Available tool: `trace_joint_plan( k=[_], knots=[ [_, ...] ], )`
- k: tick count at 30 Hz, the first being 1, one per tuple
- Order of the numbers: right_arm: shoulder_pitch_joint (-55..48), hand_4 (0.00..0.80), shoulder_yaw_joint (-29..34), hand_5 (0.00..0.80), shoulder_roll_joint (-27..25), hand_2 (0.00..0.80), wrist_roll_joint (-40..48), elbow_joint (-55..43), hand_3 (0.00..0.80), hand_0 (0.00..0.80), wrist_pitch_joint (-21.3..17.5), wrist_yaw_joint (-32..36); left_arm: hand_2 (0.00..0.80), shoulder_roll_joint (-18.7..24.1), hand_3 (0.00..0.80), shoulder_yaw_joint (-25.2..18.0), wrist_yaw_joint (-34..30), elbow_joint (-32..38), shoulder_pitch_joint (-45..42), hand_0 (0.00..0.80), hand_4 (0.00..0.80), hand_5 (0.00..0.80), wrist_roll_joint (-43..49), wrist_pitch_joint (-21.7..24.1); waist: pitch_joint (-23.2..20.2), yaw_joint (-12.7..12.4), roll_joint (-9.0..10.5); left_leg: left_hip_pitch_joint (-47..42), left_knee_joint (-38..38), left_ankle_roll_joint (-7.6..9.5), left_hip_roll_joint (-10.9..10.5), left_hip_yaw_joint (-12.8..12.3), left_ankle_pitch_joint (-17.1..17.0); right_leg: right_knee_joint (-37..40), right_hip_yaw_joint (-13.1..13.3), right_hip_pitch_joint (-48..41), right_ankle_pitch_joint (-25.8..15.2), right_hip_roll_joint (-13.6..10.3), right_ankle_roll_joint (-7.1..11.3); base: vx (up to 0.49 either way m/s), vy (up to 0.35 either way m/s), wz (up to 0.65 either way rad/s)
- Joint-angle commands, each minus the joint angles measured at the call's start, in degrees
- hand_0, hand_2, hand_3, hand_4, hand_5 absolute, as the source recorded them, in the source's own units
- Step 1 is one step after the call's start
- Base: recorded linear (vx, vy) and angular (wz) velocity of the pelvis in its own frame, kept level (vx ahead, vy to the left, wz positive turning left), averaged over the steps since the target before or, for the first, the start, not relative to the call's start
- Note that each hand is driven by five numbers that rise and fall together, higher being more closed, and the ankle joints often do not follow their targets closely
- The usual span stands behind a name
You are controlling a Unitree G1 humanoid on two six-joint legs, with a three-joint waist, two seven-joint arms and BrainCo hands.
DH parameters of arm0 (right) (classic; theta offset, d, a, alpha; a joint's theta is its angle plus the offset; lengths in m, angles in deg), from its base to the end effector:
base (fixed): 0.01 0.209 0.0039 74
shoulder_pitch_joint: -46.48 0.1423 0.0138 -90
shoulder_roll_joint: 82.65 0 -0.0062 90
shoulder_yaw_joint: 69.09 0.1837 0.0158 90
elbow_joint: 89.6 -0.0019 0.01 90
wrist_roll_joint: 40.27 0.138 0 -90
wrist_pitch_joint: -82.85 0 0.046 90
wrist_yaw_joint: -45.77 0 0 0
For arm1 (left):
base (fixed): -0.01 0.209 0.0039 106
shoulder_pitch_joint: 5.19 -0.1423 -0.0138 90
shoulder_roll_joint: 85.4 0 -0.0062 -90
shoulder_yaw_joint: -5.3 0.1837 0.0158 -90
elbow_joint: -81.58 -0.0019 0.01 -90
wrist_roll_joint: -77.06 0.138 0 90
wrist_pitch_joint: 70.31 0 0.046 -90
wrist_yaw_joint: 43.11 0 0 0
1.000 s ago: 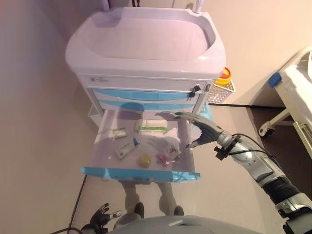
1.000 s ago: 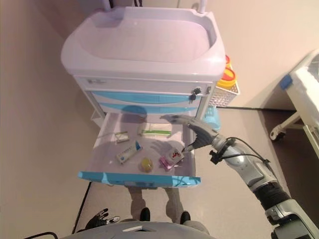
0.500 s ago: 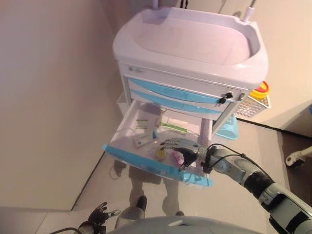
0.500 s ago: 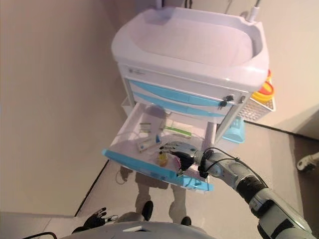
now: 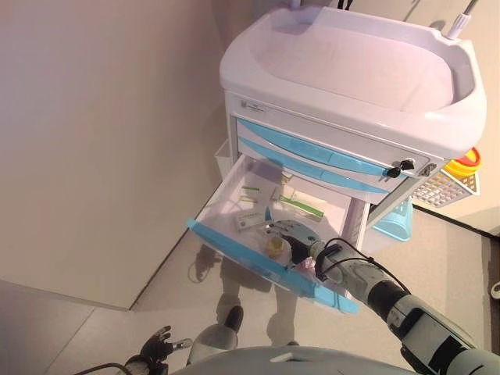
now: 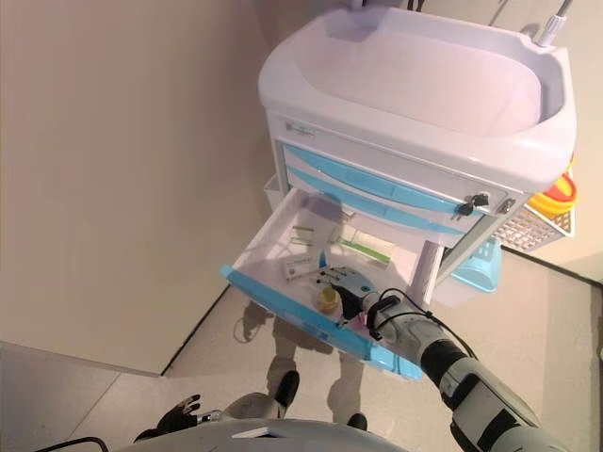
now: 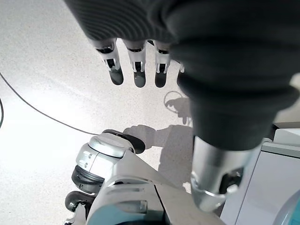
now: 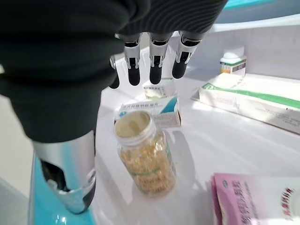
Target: Open the drawer and pick up the medicine
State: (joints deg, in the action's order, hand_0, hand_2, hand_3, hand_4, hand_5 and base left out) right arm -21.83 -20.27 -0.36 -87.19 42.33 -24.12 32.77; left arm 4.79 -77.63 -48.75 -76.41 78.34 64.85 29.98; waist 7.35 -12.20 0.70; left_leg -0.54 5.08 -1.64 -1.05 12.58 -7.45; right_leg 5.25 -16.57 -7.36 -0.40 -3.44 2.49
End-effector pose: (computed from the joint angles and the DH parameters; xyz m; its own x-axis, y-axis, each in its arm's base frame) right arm 0.2265 -0.1555 -0.0240 0.7821 0.5332 -0.3225 -0.3845 0.0057 -0.9231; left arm 0.0444 0.2409 -0.1121 0.4384 0.1275 -0.8897 -0.0393 0.9917 0.1227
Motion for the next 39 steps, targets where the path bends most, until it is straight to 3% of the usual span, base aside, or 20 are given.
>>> trace_joint_plan(
  k=[1,8,14,21,39],
  knots=[
    [3.58,0.0,-0.69,0.0,1.59,0.0,2.86,-1.67,0.0,0.0,0.34,-2.44,0.0,0.13,0.0,2.9,-0.5,-0.94,2.23,0.0,0.0,0.0,1.41,2.44,0.05,-0.88,0.81,-0.66,-0.94,1.34,-2.75,-0.81,5.45,-3.8,0.63,1.7,0.93,-0.94,0.84,0.0,0.0,0.0],
    [2.62,0.0,0.22,0.0,-0.09,0.0,7.94,-7.88,0.0,0.0,-1.32,-0.54,0.0,0.22,0.0,2.65,-0.6,-0.64,2.23,0.0,0.0,0.0,1.41,2.67,0.14,0.14,1.06,-0.93,-0.83,1.29,-2.44,-1.72,5.57,-3.96,1.15,1.9,0.73,-1.04,0.97,0.009,0.002,0.0],
    [2.06,0.0,2.02,0.0,-1.79,0.0,5.61,-9.42,0.0,0.0,-1.67,-6.13,0.0,0.24,0.0,2.92,-0.5,-0.56,2.06,0.0,0.0,0.0,1.41,2.98,-0.03,0.84,1.16,-1.37,-0.81,1.42,-2.32,-2.45,5.94,-3.99,1.83,1.89,0.7,-1.02,1.06,0.037,0.002,-0.06],
    [5.25,0.0,2.31,0.0,-2.47,0.0,-0.42,-5.23,0.0,0.0,0.53,-10.24,0.0,0.49,0.0,4.48,-0.54,0.3,2.0,0.0,0.0,0.0,1.54,2.75,0.14,0.46,0.54,-1.49,-0.95,1.48,-2.39,-2.16,5.98,-4.0,1.78,1.86,0.72,-1.12,1.0,0.041,0.001,-0.04],
    [17.76,0.0,-5.45,0.0,-0.95,0.0,-6.32,8.76,0.0,0.0,3.37,-6.9,0.0,2.3,0.0,9.37,-2.0,1.48,4.94,0.0,0.0,0.0,0.93,4.23,4.81,-3.13,-0.99,2.83,-1.75,1.52,-3.19,1.11,4.54,-4.08,0.12,4.94,0.21,-1.46,0.54,-0.017,-0.001,0.08]
  ],
)
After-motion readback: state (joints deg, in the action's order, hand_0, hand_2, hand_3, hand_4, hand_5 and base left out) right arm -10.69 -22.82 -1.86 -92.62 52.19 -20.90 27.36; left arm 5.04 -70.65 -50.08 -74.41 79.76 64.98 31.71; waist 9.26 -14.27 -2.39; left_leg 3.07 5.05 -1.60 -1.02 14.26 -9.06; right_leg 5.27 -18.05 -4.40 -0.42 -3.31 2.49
